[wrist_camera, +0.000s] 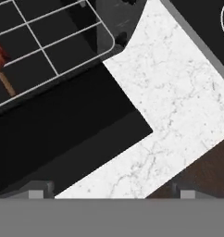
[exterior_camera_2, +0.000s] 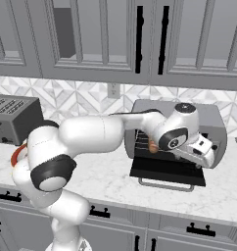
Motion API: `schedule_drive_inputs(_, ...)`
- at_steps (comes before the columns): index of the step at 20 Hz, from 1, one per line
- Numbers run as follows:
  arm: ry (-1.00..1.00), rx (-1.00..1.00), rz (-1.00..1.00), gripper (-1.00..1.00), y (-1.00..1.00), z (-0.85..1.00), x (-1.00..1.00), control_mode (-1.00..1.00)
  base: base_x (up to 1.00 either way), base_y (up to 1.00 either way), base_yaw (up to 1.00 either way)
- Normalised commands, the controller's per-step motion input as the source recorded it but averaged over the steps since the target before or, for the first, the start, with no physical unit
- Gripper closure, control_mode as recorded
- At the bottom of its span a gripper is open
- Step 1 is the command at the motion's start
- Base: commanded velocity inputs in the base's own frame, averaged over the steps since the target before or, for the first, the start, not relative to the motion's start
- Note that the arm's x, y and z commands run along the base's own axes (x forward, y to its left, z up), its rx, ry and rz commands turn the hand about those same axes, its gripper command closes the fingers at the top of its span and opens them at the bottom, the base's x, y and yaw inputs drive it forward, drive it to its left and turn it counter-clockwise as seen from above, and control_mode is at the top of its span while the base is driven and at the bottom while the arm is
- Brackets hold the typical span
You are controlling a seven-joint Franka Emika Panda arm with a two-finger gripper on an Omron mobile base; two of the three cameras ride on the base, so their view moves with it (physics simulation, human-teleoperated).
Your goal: Pick up the kebab skewer and baguette bread, and place them inside the toaster oven. Close the toaster oven door and start by setting the timer.
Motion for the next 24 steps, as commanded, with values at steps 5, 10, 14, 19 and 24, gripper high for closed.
schedule_drive_inputs(5,0.0,0.03,-0.38,-1.0,0.11,-0.11,0.44,-1.0,0.0,0.0,0.0)
schedule_drive_inputs(10,0.0,0.1,-0.18,-1.0,-0.13,-0.07,-0.09,-1.0,0.0,0.0,0.0)
schedule_drive_inputs(14,0.0,0.06,-0.2,-1.0,0.0,-0.11,0.04,-1.0,0.0,0.0,0.0)
schedule_drive_inputs(19,0.0,0.04,-0.14,-1.0,0.04,-0.09,0.13,-1.0,0.0,0.0,0.0)
schedule_drive_inputs(24,-0.01,0.05,-0.05,-1.0,0.0,-0.28,0.0,-1.0,0.0,0.0,0.0)
